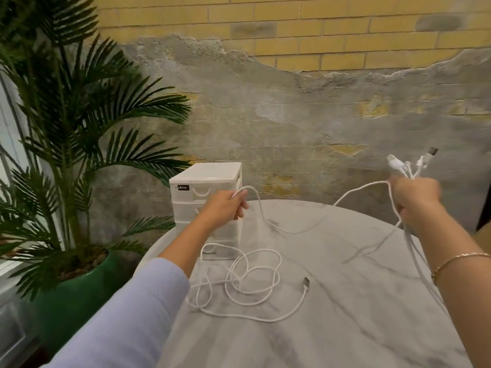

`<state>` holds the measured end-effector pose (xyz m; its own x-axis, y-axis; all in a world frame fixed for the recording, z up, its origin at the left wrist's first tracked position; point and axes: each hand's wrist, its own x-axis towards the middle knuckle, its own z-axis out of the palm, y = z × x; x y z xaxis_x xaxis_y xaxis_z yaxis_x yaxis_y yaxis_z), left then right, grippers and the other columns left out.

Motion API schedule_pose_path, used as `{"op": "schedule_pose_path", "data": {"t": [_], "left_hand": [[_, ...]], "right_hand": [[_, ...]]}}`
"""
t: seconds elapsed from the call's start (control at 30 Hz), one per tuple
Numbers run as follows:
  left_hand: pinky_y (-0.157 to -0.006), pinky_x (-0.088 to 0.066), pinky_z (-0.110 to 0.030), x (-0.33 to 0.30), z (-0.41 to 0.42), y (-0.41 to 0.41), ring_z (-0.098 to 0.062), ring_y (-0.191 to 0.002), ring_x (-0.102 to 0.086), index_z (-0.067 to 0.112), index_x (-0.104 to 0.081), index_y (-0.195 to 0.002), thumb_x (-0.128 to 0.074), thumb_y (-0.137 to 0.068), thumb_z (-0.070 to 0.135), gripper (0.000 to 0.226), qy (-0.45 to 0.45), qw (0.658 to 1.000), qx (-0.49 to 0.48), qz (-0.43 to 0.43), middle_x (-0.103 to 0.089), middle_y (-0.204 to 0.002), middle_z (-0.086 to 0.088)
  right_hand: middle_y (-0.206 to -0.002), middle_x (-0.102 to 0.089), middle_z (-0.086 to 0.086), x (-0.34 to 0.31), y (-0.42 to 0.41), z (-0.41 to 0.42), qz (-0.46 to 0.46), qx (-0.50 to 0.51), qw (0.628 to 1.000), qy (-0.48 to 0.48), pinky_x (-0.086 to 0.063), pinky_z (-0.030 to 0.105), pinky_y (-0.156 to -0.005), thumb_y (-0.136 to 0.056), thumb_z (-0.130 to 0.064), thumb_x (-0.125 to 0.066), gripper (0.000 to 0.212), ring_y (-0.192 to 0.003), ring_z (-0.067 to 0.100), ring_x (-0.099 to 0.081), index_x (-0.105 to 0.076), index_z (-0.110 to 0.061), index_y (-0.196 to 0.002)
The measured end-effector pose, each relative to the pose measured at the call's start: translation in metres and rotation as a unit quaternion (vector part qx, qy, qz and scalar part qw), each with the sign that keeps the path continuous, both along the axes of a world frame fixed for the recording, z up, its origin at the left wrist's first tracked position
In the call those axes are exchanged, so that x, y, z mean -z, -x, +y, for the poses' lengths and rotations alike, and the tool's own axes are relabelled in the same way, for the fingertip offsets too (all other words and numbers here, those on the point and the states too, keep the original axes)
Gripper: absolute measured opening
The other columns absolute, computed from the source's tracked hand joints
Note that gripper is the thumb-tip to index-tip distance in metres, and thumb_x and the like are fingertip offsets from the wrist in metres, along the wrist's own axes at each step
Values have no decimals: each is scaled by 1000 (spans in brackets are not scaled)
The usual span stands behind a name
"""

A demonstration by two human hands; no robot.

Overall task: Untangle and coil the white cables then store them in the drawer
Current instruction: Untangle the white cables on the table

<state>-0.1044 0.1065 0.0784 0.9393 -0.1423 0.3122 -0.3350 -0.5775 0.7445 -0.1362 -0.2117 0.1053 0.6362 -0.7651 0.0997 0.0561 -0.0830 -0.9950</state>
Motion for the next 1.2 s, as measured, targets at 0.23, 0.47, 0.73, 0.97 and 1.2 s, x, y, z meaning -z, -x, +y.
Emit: {"op": "schedule_pose_path", "data": {"t": [0.23, 0.47, 0.73, 0.97, 1.2], "left_hand": [[-50, -32, -18, -30, -44, 39, -7, -54, -37, 14, -64, -90, -42, -99, 38, 34, -29, 988, 146, 39, -42, -62, 6], [-57, -39, -21, 10, -102, 64, -8, -57, -42, 12, -69, -103, -42, -100, 34, 34, -161, 935, 301, 97, -44, -64, 4], [-96, -41, -30, 40, -119, 55, -18, -107, -57, 11, -71, -105, -38, -98, 48, 51, -193, 949, 220, 117, -66, -115, -3], [-82, -42, -32, 90, -107, 30, -33, -106, -59, 1, -63, -86, -51, -92, 46, 47, -428, 891, 92, 119, -65, -100, -21], [-77, -46, -33, 103, -110, 24, -32, -107, -59, -4, -66, -96, -57, -88, 21, 28, -354, 920, 58, 157, -64, -97, -20]], "right_hand": [[-94, -53, 9, -5, 3, 16, -11, -12, 999, 39, -36, 27, -40, -88, -27, -60, 40, -52, 14, -39, -58, -3, -120], [-75, -54, 6, -16, 10, 11, -25, -14, 999, 40, -33, 28, -45, -89, -40, -53, 40, -49, 20, -39, -61, -8, -112], [-63, -45, 2, -20, 16, -2, -40, -26, 997, 64, -28, 28, -43, -91, -42, -51, 35, -47, 20, -35, -54, -19, -65], [-62, -47, 2, -6, 17, 2, -5, -50, 991, 122, -33, 26, -44, -93, -39, -50, 31, -50, 19, -40, -59, -21, -70], [-55, -40, 4, 27, 11, 24, 4, -112, 985, 131, -28, 24, -42, -94, -37, -49, 31, -44, 21, -35, -60, -17, -74]]}}
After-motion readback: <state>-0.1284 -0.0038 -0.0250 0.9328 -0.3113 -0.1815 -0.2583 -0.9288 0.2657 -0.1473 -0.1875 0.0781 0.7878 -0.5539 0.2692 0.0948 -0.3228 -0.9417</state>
